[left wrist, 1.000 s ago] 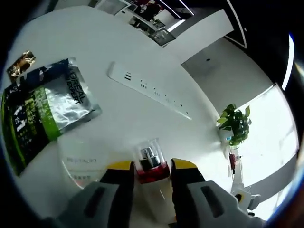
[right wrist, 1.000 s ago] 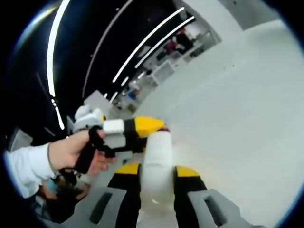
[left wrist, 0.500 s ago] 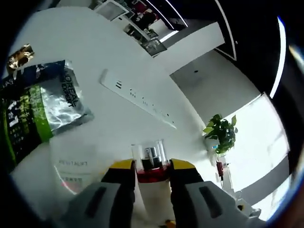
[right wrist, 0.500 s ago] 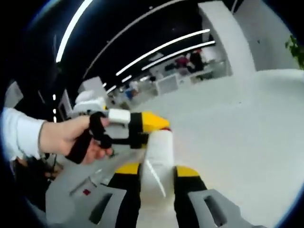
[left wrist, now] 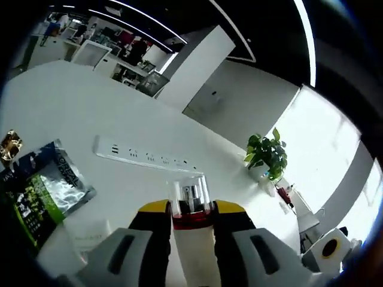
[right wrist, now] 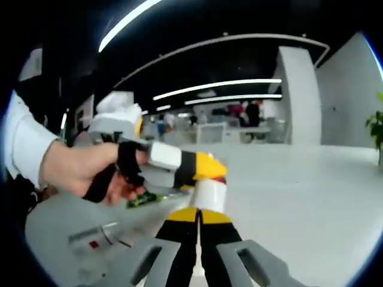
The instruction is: Arrange the skincare products in the storage area until every visible bottle or jar stands upright without overlapping.
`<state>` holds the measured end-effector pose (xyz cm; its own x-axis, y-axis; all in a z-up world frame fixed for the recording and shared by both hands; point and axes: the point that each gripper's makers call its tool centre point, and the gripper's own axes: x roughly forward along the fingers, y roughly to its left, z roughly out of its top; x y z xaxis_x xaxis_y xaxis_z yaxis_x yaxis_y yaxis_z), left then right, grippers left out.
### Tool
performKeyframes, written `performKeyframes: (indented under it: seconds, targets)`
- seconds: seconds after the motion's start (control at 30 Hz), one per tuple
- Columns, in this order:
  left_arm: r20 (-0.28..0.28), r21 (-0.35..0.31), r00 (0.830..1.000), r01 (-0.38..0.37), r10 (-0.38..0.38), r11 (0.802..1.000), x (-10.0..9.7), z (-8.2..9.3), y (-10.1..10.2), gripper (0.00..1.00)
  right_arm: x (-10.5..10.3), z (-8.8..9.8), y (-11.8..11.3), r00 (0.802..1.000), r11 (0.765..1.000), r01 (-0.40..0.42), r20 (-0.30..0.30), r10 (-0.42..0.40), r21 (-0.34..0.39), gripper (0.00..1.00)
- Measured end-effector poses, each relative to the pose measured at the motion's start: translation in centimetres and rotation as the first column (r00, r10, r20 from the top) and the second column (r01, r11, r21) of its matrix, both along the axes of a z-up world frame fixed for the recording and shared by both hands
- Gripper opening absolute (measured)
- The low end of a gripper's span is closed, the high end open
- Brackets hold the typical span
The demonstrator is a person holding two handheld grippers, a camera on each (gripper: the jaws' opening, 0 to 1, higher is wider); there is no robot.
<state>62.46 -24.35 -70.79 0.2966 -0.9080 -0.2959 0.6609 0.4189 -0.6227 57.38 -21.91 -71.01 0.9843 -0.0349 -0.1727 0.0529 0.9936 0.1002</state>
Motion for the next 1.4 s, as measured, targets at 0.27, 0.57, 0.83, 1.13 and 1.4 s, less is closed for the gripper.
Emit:
performKeyframes:
  seconds: [0.27, 0.57, 0.83, 1.13, 1.4]
  targets:
    - [0.006, -0.027, 1.000, 0.012, -0.012, 1.000, -0.1, 0.2, 0.6, 0.22, -3.0, -1.8, -0.2, 0.997, 1.000, 0.027, -0.079, -0.027, 0.000, 0.09]
    - [0.145, -0.049, 0.984, 0.109, -0.101, 0.993, 0.2, 1.8, -0.4, 0.21, -2.2, -1.5, 0.5, 0.993, 0.998, 0.042, -0.110, -0.036, 0.049, 0.33]
    - [0.234, -0.069, 0.959, 0.179, -0.159, 0.981, -0.9, 2.9, -0.6, 0.21, -0.4, -3.4, 0.9, 0.983, 0.999, 0.029, -0.185, -0.021, 0.037, 0.32]
    - [0.356, -0.112, 0.912, 0.257, -0.202, 0.960, -3.1, 5.2, -0.5, 0.20, 0.2, -3.8, -1.1, 0.981, 0.997, 0.062, -0.183, -0.071, -0.055, 0.27]
    - [0.431, -0.123, 0.861, 0.353, -0.270, 0.928, -4.7, 5.9, -1.6, 0.20, -1.0, -3.5, -2.9, 0.981, 0.981, 0.138, -0.116, -0.154, -0.136, 0.25]
